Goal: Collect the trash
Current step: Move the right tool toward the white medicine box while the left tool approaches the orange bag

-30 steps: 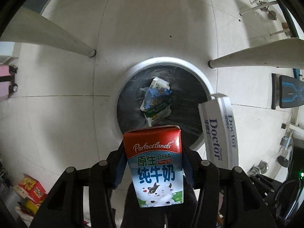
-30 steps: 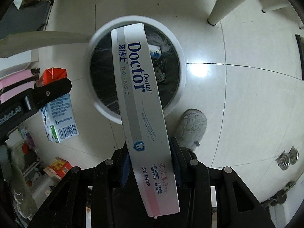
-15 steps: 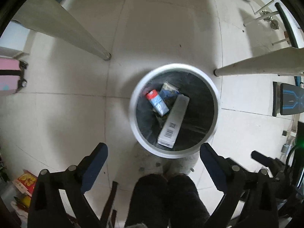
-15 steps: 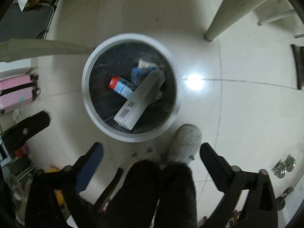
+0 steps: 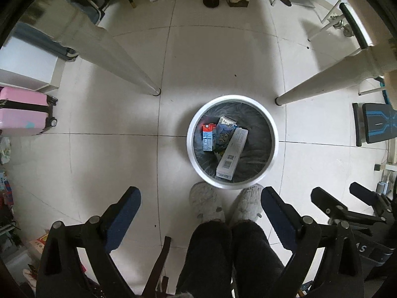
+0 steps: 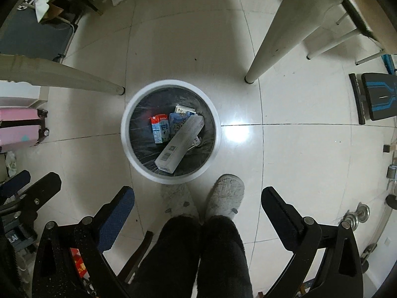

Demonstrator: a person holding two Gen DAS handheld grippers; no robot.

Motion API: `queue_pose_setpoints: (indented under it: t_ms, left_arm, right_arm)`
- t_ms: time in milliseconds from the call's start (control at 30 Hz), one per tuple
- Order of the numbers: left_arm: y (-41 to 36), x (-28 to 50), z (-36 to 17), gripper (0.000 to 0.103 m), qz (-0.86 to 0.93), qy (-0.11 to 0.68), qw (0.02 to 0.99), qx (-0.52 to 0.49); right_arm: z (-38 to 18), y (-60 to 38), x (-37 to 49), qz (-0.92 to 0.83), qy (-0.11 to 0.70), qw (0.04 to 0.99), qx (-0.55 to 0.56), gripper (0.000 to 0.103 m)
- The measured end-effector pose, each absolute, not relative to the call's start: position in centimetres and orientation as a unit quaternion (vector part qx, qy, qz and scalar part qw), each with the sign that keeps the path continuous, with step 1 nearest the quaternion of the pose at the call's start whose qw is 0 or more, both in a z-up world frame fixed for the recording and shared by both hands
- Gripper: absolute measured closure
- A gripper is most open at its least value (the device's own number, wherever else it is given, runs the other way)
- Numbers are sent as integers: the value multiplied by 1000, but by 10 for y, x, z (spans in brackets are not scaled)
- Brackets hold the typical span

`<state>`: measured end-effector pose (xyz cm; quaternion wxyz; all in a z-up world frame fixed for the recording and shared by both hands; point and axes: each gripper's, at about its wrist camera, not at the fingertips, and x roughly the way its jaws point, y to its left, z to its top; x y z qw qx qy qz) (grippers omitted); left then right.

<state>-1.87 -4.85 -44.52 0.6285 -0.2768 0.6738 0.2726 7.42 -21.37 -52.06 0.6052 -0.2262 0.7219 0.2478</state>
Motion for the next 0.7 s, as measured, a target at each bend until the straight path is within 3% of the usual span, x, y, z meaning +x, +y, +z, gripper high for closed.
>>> queue_pose_setpoints:
  t_ms: [700]
  left_arm:
    - [-29, -34, -224, 4, 325, 593, 691, -257]
  right_arm:
    - [-239, -203, 67, 292, 682, 646, -179, 0]
